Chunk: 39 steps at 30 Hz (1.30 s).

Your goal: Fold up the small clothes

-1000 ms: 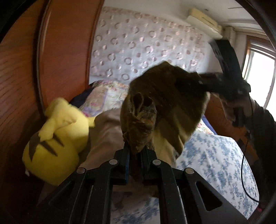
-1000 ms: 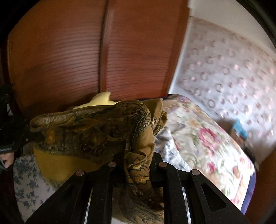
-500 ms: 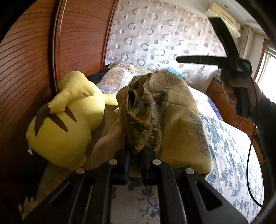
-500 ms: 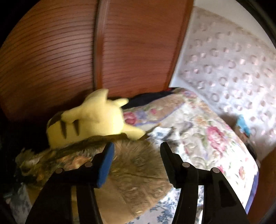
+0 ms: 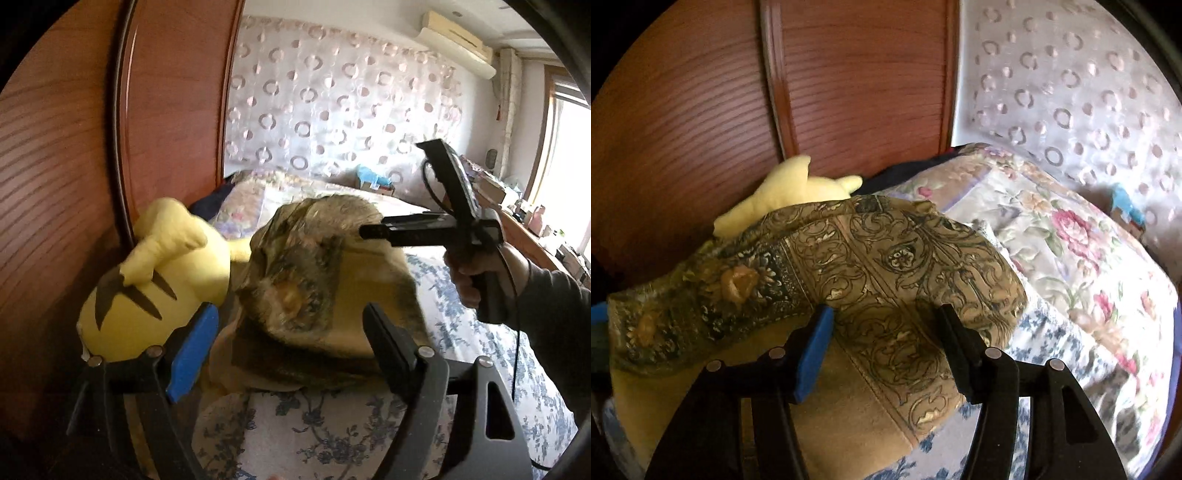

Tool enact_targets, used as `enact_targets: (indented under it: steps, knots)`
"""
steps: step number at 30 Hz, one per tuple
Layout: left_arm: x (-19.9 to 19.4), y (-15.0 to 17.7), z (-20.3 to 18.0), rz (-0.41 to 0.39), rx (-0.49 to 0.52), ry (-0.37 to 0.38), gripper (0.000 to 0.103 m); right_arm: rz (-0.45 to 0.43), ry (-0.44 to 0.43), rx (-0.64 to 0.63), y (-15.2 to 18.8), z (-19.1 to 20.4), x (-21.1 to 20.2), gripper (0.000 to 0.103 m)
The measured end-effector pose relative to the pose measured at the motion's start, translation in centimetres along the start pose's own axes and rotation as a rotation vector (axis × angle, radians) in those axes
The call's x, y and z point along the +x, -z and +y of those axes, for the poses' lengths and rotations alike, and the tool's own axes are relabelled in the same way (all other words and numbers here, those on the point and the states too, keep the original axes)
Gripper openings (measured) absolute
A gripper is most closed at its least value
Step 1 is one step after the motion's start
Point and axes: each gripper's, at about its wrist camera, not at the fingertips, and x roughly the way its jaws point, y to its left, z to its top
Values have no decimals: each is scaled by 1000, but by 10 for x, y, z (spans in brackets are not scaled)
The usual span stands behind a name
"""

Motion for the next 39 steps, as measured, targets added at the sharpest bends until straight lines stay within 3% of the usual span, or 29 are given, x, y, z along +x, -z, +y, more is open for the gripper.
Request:
enact_targets:
  steps: [11, 22, 34, 39]
  knots:
    - [-18, -1, -64, -24, 109, -30, 82, -131, 103, 66, 99, 40, -104, 62]
    - [-36, 9, -134, -40, 192, 99, 82, -195, 262, 223, 199, 71, -215, 80]
    - [-85, 5, -189, -125, 256, 181, 82, -332, 426, 352, 252, 103, -292, 80]
    - [-95, 3, -200, -141, 260, 151, 82, -389, 471, 372, 264, 115, -305, 80]
